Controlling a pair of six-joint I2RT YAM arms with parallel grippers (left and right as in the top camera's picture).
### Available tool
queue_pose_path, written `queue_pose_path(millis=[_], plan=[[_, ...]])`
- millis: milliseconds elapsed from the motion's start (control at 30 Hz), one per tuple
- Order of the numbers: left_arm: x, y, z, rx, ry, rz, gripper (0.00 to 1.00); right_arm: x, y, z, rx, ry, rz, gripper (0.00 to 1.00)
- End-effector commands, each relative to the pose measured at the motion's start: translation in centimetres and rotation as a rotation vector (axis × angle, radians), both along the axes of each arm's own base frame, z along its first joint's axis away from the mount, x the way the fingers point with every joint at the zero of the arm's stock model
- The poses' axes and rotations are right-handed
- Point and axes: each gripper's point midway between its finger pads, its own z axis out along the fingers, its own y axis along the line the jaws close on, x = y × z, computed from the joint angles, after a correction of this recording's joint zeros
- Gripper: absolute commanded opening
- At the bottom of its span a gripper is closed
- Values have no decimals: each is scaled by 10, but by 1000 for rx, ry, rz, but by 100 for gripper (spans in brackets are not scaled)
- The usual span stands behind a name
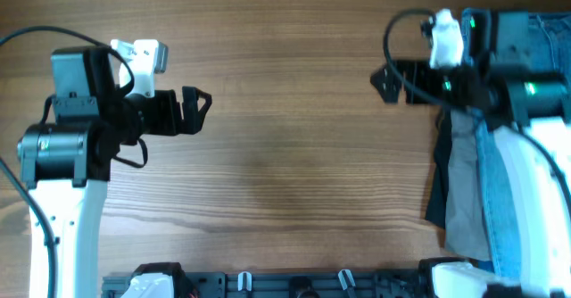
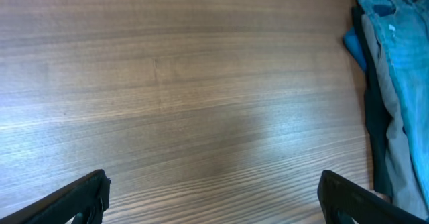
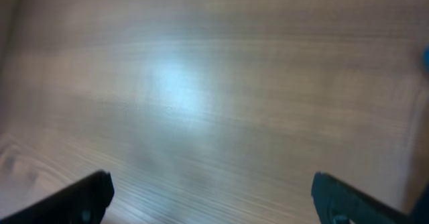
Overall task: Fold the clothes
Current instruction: 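Reach the right gripper to the light-blue jeans on the clothes stack, then grasp the jeans with the right gripper and drag them onto the table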
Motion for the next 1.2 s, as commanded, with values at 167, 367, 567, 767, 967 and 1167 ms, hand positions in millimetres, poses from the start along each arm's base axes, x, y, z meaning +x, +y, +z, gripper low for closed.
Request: queue_pose_path(millis=[167, 367, 567, 767, 967, 1167], plan=[[41, 22, 13, 91, -118, 93, 100, 132, -173, -92, -235, 2, -658, 84], [67, 23, -48, 57, 88, 145, 88, 140, -247, -212, -255, 187, -769, 55], [80, 22, -93, 55, 218, 143, 84, 145, -253, -249, -290, 212, -745, 51], [73, 22, -97, 57, 249, 141, 86, 157, -276, -212, -286, 108, -780, 8], [68, 22, -97, 59, 267, 142, 100, 151, -299, -159, -272, 9, -836, 4], [42, 39, -36, 51, 223, 194, 93, 148, -234, 22, -70, -396, -563, 4]])
